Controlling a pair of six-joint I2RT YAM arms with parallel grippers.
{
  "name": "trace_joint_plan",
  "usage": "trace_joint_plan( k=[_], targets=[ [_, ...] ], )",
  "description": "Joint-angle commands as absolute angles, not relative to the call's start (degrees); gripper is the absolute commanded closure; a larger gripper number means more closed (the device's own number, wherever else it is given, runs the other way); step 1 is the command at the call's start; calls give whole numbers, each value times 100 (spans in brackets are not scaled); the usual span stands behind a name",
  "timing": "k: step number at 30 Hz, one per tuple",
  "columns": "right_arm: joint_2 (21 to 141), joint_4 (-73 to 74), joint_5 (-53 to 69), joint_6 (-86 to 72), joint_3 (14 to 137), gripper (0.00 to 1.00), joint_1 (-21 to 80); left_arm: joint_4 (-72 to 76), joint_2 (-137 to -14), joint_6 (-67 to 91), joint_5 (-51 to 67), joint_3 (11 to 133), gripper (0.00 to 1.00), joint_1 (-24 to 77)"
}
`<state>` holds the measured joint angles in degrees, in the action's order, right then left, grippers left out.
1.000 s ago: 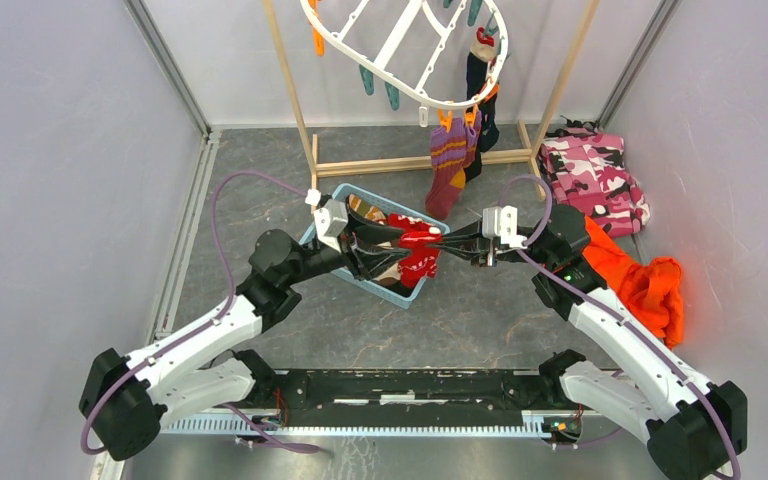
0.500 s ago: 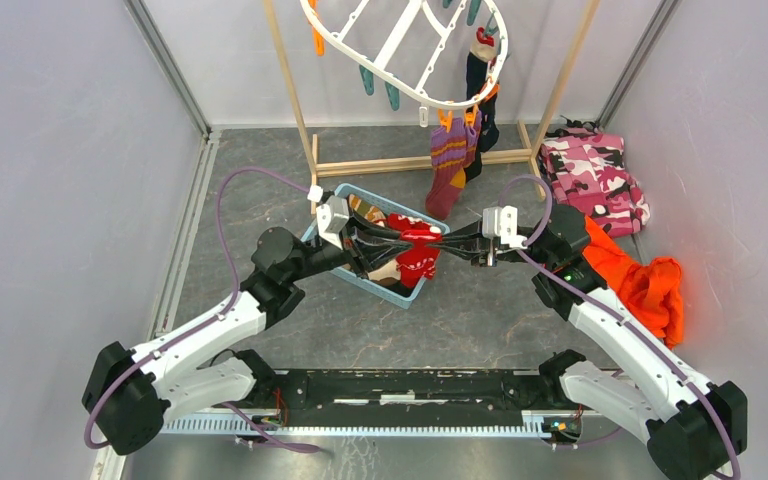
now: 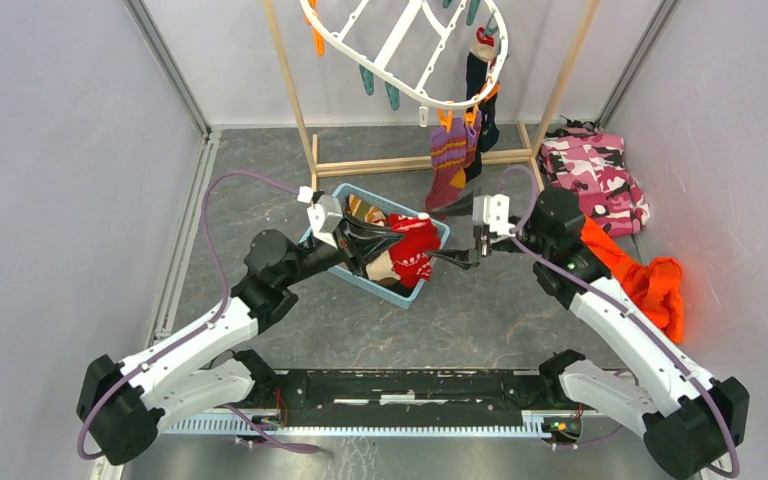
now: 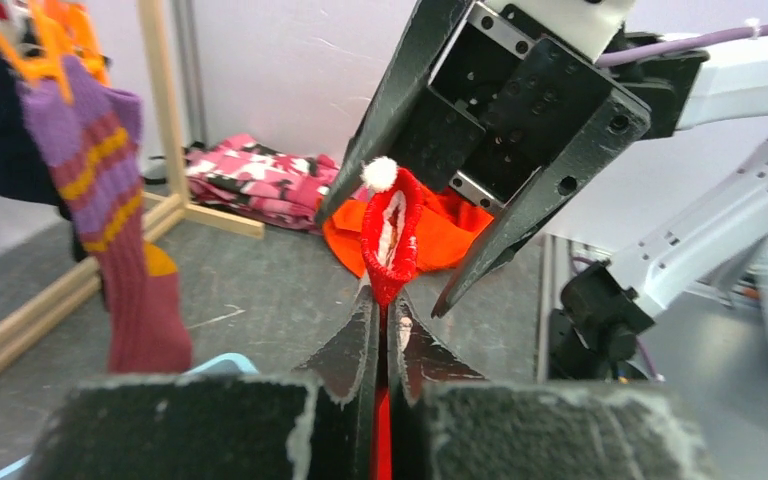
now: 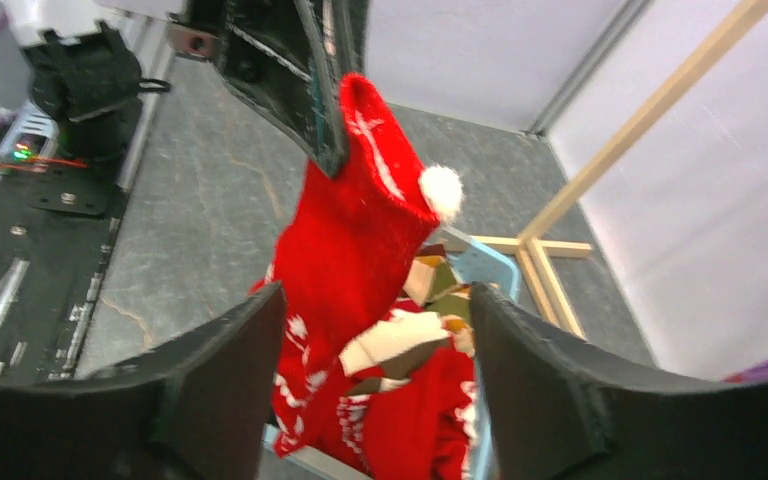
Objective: Clip the socks to the hanger
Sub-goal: Pick up the sock from the bin.
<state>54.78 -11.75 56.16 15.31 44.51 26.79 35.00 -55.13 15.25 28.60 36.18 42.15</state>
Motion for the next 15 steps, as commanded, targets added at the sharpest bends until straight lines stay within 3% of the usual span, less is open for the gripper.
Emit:
trace_joint_plan(
  k=[1, 2, 3, 9, 15],
  targets=[
    [5730, 664, 5266, 3147, 5498, 17, 2638, 3174, -5074, 718, 1837, 3648, 98, 4236],
    [5845, 1022, 5119, 3515, 5777, 4, 2640, 3148, -5030, 585, 1716, 3623, 98, 4236],
    [5978, 1319, 4943, 3664, 6028, 2, 2639, 3097, -5006, 473, 1614, 3621, 98, 4236],
    [6796, 1323, 4876, 2649, 7123, 3, 2512, 2413, -5129, -627, 1219, 3892, 98, 4236],
    [6416, -1500, 3555, 1693, 5707, 13, 2512, 2261, -5392, -1618, 869, 4055, 98, 4215]
  ],
)
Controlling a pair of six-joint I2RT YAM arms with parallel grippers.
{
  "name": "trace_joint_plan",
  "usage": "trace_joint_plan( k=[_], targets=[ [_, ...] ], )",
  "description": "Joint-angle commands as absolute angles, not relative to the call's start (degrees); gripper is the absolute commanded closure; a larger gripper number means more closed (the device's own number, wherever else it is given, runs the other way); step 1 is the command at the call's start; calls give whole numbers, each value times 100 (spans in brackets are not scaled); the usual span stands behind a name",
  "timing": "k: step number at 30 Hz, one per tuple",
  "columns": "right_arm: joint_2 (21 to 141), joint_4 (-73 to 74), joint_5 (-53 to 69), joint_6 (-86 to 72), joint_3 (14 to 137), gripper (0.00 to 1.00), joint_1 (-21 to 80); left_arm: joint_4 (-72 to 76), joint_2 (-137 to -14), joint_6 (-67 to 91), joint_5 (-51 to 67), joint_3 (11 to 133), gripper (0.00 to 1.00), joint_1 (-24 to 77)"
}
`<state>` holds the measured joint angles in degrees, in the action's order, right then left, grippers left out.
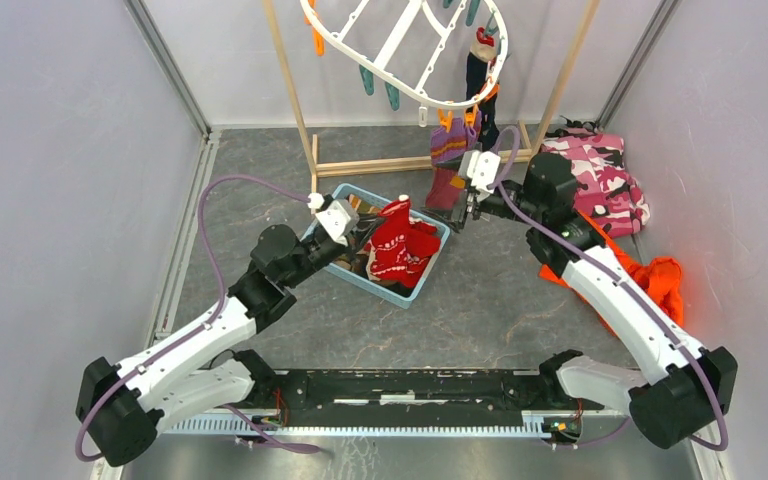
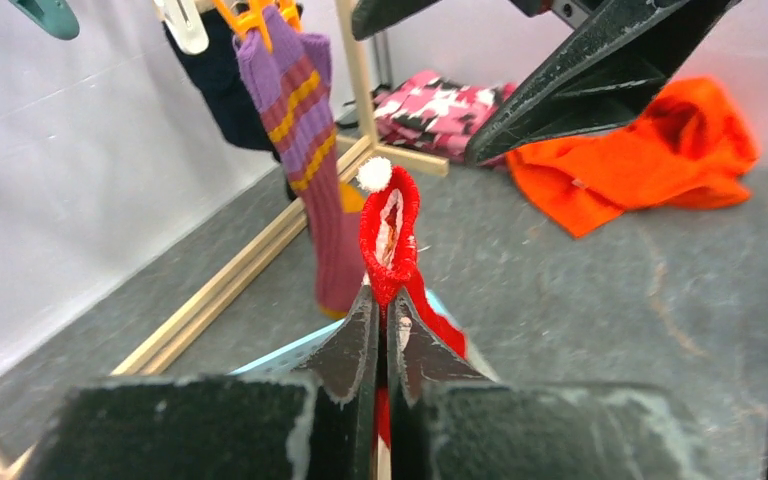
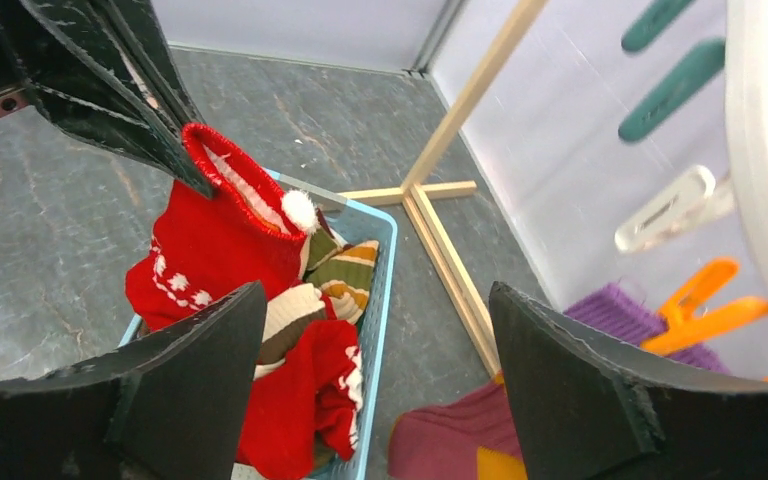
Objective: Clip the socks to the hanger
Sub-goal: Pick up the sock from the bin.
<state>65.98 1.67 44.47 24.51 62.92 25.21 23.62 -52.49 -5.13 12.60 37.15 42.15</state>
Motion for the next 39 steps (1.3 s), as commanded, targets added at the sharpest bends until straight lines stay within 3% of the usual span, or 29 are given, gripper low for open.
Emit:
trace_joint_plan(
  k=[1, 5, 10, 18, 39],
  targets=[
    [6510, -1688, 3470, 1478, 5698, 18, 2508, 2240, -5460, -1738, 864, 4103, 98, 4206],
    [7048, -2250, 3333, 841, 5909, 35, 2513, 2308, -5750, -1958, 870, 4226, 98, 4098],
    [7516, -2876, 2876, 668, 6085, 43, 2506, 2803, -6095, -1392, 1503, 4245, 98, 3533],
    [7893, -3561, 2379, 544, 6073, 44, 2526, 2928, -6387, -1131, 2243, 4452, 98, 3062],
    [8487, -4690, 1490, 9, 6121, 40, 2570, 3319, -6816, -715, 2539, 4682, 98, 3035]
  ],
)
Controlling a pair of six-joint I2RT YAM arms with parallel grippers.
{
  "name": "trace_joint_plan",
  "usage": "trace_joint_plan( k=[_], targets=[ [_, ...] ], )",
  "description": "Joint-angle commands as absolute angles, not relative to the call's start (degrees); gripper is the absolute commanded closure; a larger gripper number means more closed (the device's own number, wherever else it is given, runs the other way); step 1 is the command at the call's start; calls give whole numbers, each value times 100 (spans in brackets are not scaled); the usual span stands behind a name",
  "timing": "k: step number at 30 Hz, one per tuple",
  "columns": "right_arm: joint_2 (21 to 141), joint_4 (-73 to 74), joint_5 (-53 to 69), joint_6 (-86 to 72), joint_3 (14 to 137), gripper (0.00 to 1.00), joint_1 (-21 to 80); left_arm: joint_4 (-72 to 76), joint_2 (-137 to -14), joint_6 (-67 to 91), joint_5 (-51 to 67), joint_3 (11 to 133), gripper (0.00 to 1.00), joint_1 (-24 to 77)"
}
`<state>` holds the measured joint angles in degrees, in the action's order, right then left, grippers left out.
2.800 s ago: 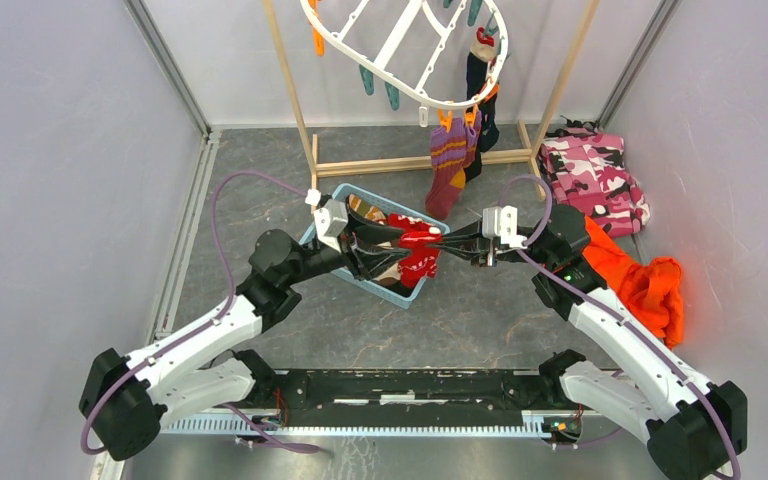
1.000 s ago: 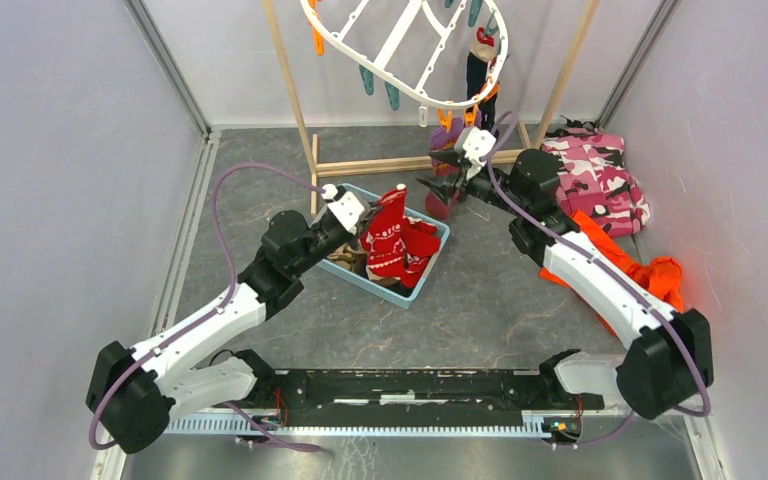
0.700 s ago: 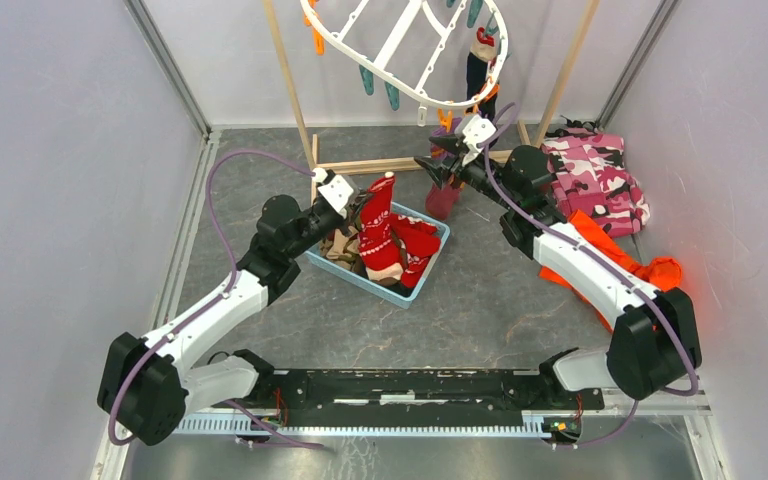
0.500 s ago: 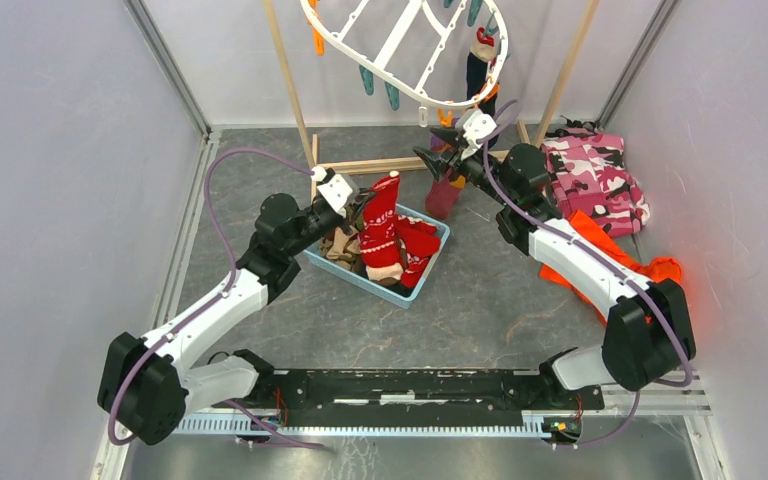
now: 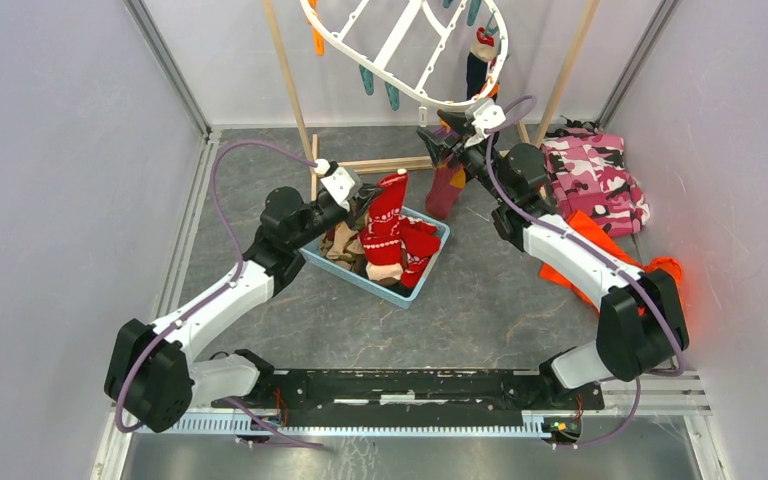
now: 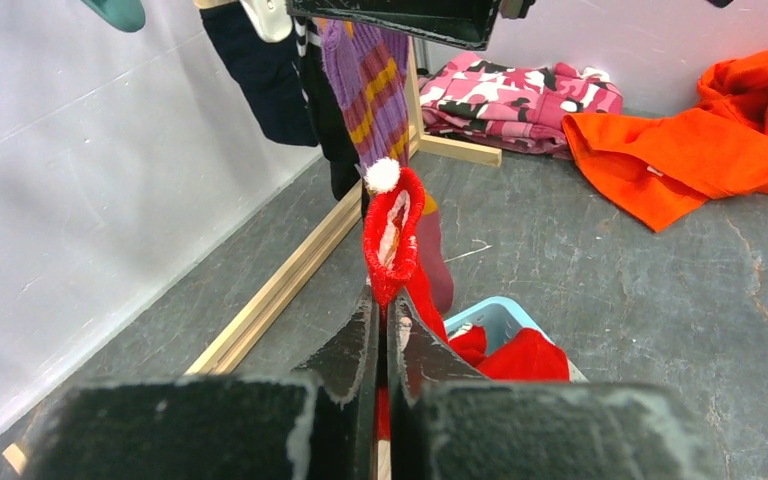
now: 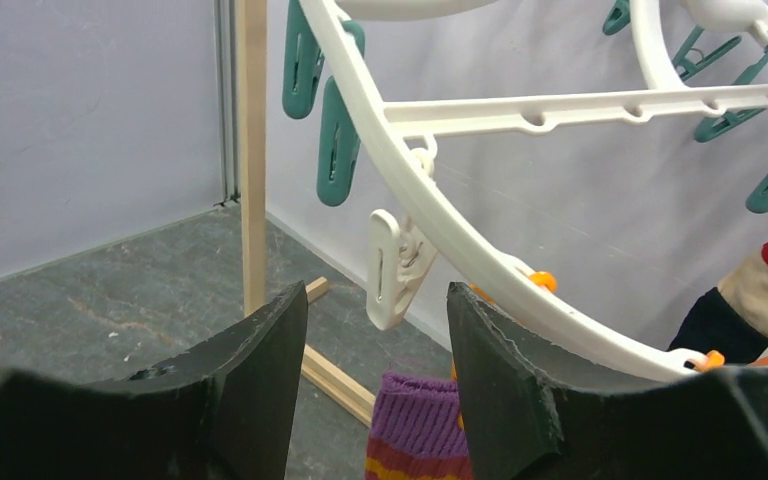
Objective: Clip the socks to the hanger
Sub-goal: Pick up the sock from the bin, then open the clamp at the hanger.
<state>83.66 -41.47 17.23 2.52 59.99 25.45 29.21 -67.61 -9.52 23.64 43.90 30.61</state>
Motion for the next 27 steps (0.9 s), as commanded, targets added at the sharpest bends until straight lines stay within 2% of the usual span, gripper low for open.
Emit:
trace_joint_plan(
  k=[1, 11, 27],
  targets=[
    [8530, -4728, 1511, -166, 6156, 40, 2574, 3333, -6833, -699, 2548, 4691, 98, 3036],
    [8909, -4995, 1392, -563, 6477, 40, 2573, 3563, -6987, -528, 2535, 4713, 98, 3041],
    [9147, -5688, 1229, -1048, 6538, 33, 2508, 4122, -7172, 199, 2344, 4613, 98, 3062]
  ],
)
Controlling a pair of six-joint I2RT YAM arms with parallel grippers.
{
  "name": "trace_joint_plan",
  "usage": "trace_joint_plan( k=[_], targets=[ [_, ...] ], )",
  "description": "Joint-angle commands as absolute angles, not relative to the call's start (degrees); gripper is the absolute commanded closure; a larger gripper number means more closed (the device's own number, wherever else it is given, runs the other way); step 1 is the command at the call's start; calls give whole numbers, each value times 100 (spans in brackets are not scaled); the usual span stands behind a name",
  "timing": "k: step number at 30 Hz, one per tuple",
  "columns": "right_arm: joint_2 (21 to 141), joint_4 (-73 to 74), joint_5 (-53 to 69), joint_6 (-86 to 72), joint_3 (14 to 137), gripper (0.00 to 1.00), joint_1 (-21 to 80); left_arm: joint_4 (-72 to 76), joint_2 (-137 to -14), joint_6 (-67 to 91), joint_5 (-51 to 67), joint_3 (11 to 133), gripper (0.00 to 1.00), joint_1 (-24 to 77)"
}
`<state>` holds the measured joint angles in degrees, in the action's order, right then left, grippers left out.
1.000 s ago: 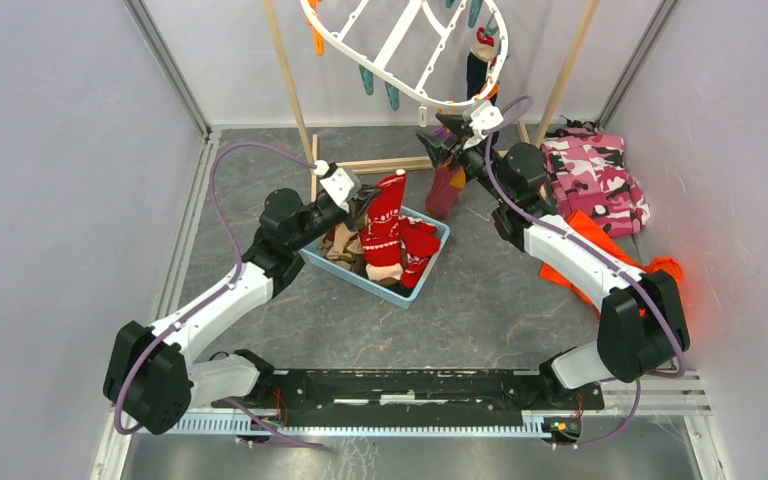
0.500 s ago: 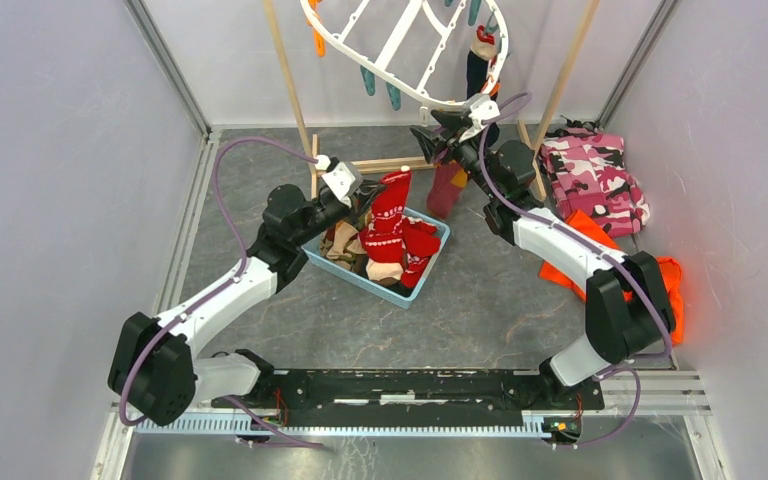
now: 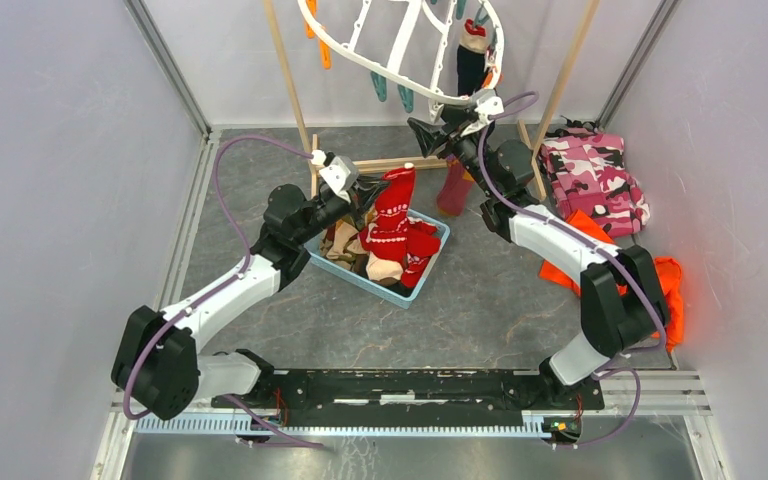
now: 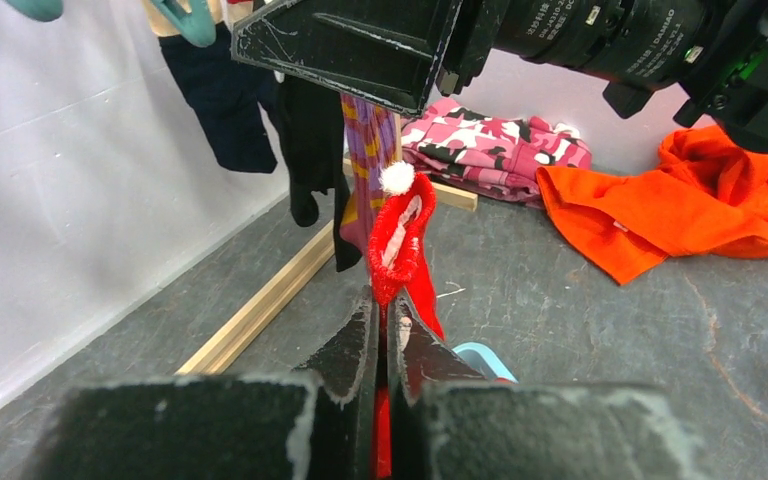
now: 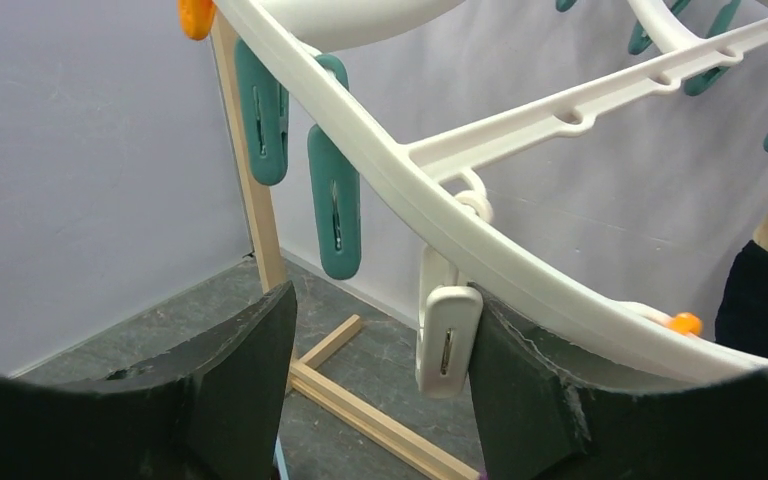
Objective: Clip the socks to the hanger
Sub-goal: Open the clamp at the hanger.
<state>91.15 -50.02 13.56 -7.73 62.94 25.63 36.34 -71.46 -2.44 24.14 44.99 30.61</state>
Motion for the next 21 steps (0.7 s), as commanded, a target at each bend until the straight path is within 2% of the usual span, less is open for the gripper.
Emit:
trace_joint_plan(
  k=[1, 10, 14, 21],
  targets=[
    [9149, -5771, 1230, -1080, 6502, 33, 2487, 4127, -7171, 219, 2304, 4623, 98, 3078],
    [9027, -5853, 1304, -1150, 6289, 33, 2296, 3945, -7261, 183, 2326, 4844, 98, 3138],
    [8862, -5735, 1713, -992, 6106, 33, 2083, 4038, -7348, 247, 2361, 4882, 98, 3171],
    [8637, -5450, 2440, -557, 5935, 21, 1880, 4175, -7494, 347, 2483, 4954, 98, 3267]
  ],
)
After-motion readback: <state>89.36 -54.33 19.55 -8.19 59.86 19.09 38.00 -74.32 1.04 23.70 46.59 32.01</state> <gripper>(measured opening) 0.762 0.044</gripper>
